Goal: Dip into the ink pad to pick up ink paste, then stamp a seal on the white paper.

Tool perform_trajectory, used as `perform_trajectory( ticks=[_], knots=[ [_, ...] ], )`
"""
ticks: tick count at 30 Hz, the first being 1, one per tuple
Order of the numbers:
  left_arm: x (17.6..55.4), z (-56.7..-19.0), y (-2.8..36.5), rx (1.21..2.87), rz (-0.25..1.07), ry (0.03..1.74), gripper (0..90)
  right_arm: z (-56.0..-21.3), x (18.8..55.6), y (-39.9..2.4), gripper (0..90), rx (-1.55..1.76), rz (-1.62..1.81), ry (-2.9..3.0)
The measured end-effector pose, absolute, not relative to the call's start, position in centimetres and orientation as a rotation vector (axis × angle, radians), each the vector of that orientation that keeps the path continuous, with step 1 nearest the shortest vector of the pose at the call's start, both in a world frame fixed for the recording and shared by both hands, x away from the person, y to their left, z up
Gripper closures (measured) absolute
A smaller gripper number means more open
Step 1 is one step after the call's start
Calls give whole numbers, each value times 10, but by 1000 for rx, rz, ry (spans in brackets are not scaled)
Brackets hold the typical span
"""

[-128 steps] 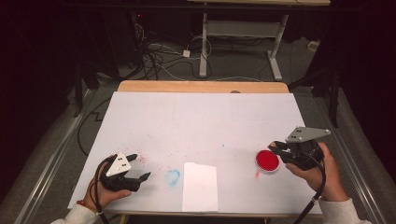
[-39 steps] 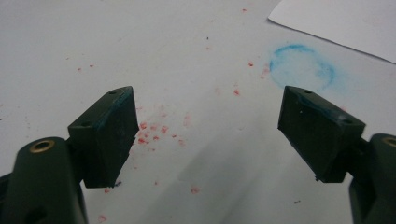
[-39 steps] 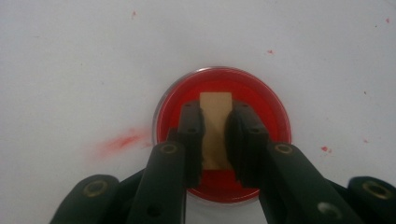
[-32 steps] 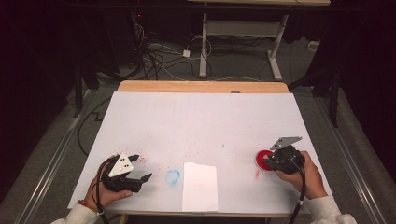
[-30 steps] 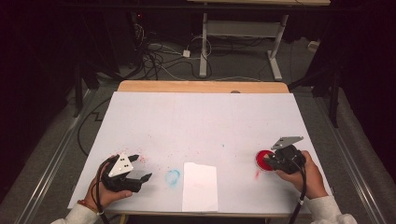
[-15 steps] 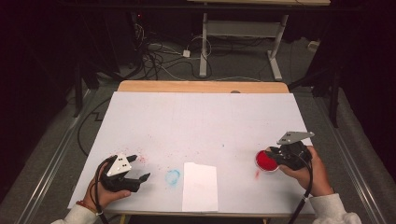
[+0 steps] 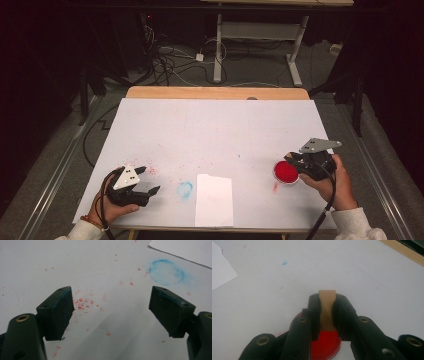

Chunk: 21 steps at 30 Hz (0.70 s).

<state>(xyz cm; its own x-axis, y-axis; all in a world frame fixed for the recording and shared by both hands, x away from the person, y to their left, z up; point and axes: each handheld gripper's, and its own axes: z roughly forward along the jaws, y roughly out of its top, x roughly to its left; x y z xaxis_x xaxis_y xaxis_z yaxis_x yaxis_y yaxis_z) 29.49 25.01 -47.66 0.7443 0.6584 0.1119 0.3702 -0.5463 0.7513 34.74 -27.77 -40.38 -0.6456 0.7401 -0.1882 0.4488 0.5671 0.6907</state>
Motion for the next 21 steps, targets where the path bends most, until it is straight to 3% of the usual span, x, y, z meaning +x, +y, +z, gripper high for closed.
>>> perform_trajectory(
  ticks=[21],
  knots=[
    [294, -476, 246, 2215, 510, 752, 193, -385, 337, -270, 764, 916, 992, 2269]
  ],
)
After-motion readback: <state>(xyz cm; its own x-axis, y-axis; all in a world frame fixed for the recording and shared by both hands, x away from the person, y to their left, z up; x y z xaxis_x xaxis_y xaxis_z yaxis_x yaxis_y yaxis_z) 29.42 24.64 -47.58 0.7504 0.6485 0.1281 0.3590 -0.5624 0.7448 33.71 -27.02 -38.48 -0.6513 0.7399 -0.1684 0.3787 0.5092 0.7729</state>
